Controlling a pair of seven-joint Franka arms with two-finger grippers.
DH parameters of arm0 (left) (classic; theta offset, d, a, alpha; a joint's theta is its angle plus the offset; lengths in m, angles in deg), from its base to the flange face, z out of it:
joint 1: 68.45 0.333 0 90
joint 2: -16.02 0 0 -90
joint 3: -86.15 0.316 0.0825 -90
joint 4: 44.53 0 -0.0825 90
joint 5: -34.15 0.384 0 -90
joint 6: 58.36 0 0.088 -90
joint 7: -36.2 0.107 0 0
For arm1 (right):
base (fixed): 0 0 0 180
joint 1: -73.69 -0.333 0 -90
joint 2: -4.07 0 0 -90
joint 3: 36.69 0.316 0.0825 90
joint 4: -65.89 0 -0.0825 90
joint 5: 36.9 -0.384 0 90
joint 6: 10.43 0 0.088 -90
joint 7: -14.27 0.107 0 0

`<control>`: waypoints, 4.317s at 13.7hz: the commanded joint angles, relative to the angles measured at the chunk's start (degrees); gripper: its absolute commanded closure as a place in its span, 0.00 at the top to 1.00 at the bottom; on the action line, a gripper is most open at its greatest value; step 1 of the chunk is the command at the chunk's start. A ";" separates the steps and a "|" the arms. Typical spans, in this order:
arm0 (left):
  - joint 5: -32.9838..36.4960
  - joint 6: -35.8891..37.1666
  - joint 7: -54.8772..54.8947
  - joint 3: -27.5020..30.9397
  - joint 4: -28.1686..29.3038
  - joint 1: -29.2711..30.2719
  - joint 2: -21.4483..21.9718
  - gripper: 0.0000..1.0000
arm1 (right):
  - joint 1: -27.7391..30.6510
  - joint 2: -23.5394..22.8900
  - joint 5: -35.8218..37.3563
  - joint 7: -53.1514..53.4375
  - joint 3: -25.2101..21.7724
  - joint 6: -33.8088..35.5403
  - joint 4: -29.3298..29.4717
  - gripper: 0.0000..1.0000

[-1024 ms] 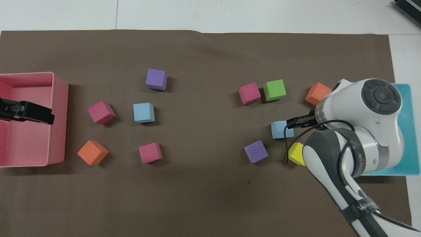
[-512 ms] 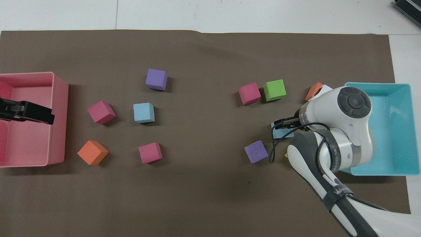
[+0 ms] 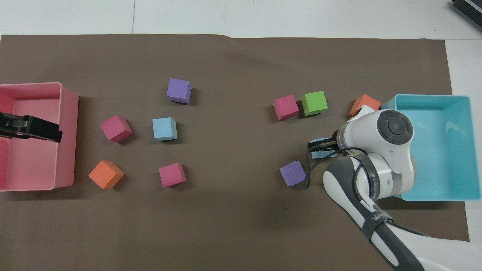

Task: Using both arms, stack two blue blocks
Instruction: 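Lower the right gripper and close it on the light blue cube, then carry the light blue cube with the right gripper to the table center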

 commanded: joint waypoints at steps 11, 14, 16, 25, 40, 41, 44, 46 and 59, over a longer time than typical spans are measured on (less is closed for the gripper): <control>0.33 0.64 0.84 -0.61 0.57 1.05 1.03 1.00 | -0.48 -0.80 -2.23 -1.62 -0.02 0.04 0.30 1.00; 0.33 0.64 0.75 -0.61 0.57 1.05 1.03 1.00 | -0.57 -1.23 -2.23 -1.44 -0.02 -0.66 -0.22 1.00; 0.33 0.64 0.75 -0.61 0.57 1.05 1.03 1.00 | -0.57 -1.59 -2.23 -1.35 -0.02 -0.84 -0.31 1.00; 0.33 0.64 0.75 -0.61 0.57 1.05 1.03 1.00 | -0.57 -3.17 -2.23 -0.91 -0.11 -1.54 -0.49 0.97; 0.33 0.64 0.84 -0.61 0.57 1.05 1.03 1.00 | -1.35 2.54 -2.05 4.88 0.06 19.88 14.52 0.00; 0.33 0.64 0.84 -0.61 0.57 1.05 1.03 1.00 | -2.92 2.11 -1.18 6.63 0.06 21.29 16.19 0.00; 0.33 0.64 0.84 -0.61 0.57 1.05 1.03 1.00 | -5.31 1.40 -1.09 11.03 0.06 21.22 18.05 0.00; 0.33 0.64 0.75 -0.61 0.57 1.05 1.03 1.00 | -8.02 -0.61 -1.09 14.53 0.06 21.40 20.50 0.00; 0.33 0.64 0.84 -0.61 0.57 1.05 1.03 1.00 | -20.96 -18.62 -0.91 33.89 0.06 20.08 35.97 0.00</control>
